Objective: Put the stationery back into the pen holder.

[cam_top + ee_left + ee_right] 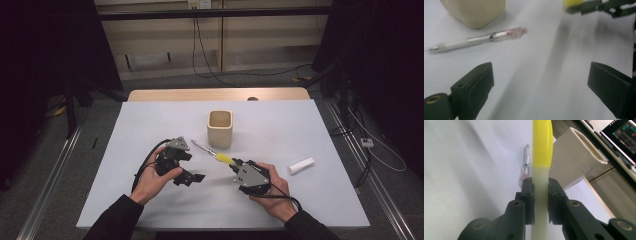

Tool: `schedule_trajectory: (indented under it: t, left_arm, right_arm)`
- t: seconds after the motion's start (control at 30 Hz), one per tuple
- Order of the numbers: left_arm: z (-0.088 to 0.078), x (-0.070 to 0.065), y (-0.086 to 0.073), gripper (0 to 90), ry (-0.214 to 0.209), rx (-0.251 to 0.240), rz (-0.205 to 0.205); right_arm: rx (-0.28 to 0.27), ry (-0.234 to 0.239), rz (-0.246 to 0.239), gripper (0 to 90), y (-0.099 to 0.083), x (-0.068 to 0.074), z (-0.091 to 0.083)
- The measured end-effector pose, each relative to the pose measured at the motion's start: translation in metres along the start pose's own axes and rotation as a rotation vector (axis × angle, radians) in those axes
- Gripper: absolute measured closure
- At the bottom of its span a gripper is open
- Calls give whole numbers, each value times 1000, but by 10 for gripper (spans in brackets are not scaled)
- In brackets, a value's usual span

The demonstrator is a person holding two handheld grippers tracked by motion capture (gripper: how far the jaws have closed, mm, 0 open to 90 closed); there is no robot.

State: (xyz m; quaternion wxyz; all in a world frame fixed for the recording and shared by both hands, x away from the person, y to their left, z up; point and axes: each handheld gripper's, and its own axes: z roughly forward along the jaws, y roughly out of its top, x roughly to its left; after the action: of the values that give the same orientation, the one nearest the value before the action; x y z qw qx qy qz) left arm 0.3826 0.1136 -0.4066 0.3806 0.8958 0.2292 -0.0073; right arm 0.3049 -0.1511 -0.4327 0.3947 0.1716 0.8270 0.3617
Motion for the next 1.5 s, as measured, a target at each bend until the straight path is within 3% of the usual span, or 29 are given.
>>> schedule_trajectory:
  t: [0.17,0.27,0.47,0.6,0.93,1.0,1.2,1.4,1.5]
  left_arm:
    - [-4,-2,-15,68,23,-30,-6]
    - [-9,-4,-23,65,69,-50,-14]
    - [-16,-8,-35,65,102,-89,-15]
    - [-20,-11,-44,65,120,-121,-28]
    - [-27,-10,-75,66,150,-196,-118]
    - [-30,-9,-77,66,162,-216,-107]
    - [-26,-7,-78,65,166,-202,-117]
    - [-23,-8,-78,66,151,-184,-100]
    - [-24,-9,-78,66,163,-191,-100]
  right_arm:
    - [-18,10,98,780,-1,-10,-2]
    - [-26,19,144,781,-1,-15,-2]
    - [-51,43,247,780,1,-23,0]
    - [-64,53,297,780,3,-29,1]
    - [-95,52,411,780,3,-45,-1]
    - [-115,44,436,780,4,-51,-1]
    - [-174,34,498,780,11,-67,4]
    - [-199,27,540,780,18,-80,15]
    - [-208,20,550,780,23,-87,19]
